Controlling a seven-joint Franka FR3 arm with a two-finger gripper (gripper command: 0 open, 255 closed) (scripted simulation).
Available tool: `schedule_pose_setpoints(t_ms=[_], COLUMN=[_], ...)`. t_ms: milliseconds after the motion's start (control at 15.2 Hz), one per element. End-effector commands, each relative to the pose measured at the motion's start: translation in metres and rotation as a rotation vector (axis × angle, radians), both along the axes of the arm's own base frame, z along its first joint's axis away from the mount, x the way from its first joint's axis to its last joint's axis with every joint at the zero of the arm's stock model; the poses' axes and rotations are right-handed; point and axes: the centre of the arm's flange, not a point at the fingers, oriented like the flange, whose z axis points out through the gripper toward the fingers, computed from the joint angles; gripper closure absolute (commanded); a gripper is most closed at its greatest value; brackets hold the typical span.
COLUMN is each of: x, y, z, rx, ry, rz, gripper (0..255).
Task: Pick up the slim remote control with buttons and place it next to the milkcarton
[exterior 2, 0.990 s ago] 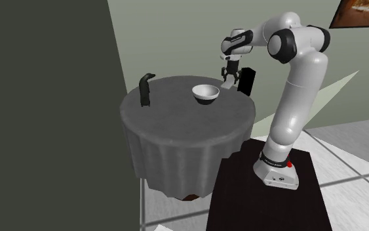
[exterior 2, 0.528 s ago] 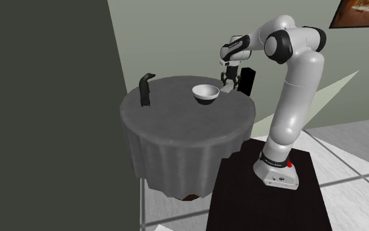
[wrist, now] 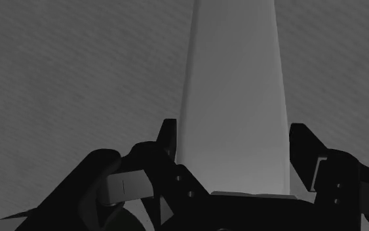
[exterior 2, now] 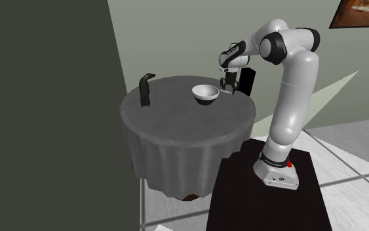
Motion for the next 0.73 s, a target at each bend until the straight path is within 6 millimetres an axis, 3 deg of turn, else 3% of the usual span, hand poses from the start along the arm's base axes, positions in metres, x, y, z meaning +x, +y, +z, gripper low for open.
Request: schedule_pose_setpoints(t_ms=[0, 264, 660], x=[0.0, 0.0, 0.0], y=[0.0, 0.0, 0.0], z=[-0.011, -0.034, -0.034], rx=[0.001, 0.001, 0.001], ry=[0.002, 0.002, 0.002], rz=[0.0, 0.0, 0.0], gripper=[255, 255, 255])
